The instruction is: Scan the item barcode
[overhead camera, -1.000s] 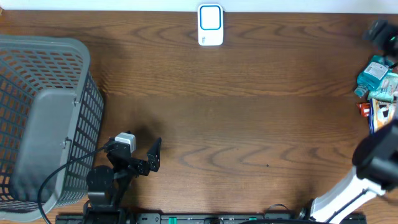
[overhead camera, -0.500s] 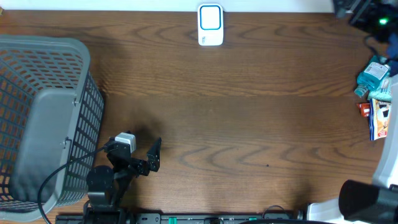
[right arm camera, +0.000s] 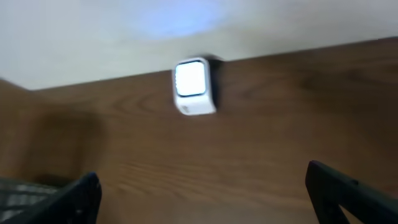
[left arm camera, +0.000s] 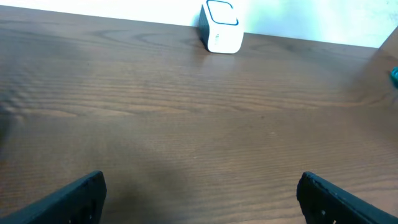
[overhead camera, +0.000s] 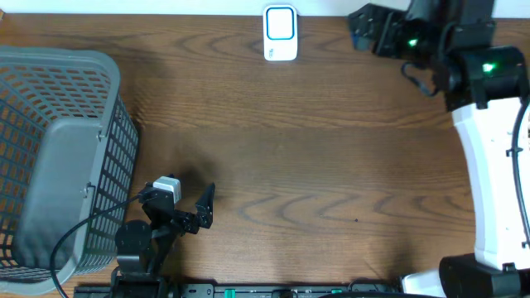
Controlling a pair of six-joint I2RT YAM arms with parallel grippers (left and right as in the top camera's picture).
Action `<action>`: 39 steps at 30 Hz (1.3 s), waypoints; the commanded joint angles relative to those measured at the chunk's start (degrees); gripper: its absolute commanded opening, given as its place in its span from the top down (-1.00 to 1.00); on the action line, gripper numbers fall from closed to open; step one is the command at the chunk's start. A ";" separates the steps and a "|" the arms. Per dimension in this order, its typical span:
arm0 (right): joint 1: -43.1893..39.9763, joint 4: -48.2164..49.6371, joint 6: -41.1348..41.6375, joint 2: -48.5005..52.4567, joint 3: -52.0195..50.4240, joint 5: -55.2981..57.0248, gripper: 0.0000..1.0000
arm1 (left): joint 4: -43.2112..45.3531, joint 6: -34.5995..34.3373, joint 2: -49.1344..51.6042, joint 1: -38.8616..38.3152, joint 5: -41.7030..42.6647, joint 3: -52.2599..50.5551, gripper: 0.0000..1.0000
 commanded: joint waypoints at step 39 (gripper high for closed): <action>7.54 -33.62 14.19 -58.07 0.50 33.07 -0.99 | -1.53 0.09 0.00 0.17 0.70 -0.83 -0.96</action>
